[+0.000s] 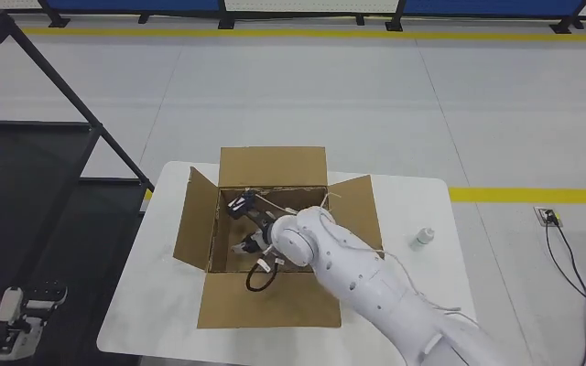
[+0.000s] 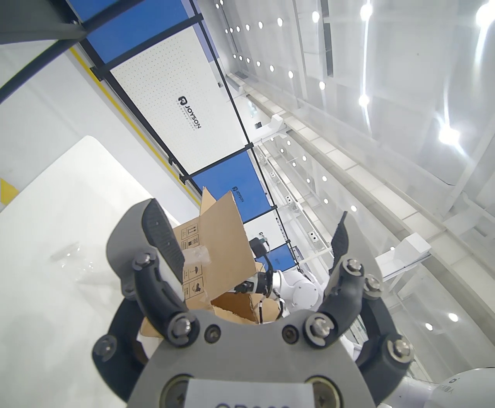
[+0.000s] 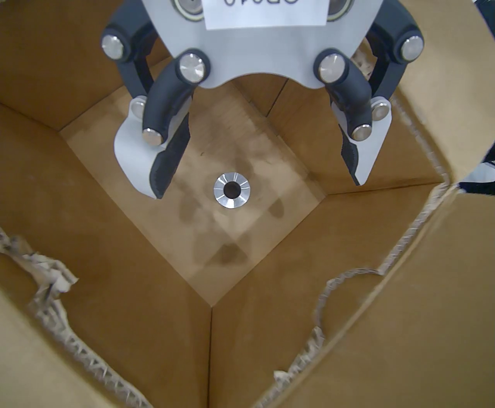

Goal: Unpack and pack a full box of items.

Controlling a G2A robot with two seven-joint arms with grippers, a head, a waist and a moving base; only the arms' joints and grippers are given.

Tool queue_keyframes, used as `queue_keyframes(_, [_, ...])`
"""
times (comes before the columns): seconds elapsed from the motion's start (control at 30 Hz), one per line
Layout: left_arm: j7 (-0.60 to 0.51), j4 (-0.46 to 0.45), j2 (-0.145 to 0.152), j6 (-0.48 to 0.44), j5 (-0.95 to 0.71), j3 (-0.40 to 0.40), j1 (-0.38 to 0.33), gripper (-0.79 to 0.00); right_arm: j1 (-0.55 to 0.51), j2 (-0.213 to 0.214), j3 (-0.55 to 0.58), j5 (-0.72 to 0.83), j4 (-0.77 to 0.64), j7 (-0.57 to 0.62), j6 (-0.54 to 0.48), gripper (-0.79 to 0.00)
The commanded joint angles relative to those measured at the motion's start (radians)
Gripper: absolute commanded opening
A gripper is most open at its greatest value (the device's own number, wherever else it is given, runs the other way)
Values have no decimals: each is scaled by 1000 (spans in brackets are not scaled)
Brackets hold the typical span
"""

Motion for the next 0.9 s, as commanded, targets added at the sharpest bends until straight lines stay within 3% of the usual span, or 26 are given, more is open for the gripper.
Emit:
queue_keyframes(0.0, [0,0,0,0,0,0,0,0,17,-35,-27,4,97,-29,9,0])
queue_keyframes(0.4, [0,0,0,0,0,0,0,0,48,-181,-82,29,399,-176,4,-18])
queue_keyframes(0.47, [0,0,0,0,0,0,0,0,52,-196,-79,37,429,-193,-4,-99])
queue_keyframes(0.5, [0,0,0,0,0,0,0,0,53,-202,-78,40,443,-203,-9,-228])
queue_keyframes(0.6, [0,0,0,0,0,0,0,0,58,-220,-76,44,481,-211,-19,-388])
queue_keyframes(0.77, [0,0,0,0,0,0,0,0,66,-243,-71,47,526,-215,-30,-480])
queue_keyframes(0.87, [0,0,0,0,0,0,0,0,73,-252,-68,44,546,-213,-33,-603])
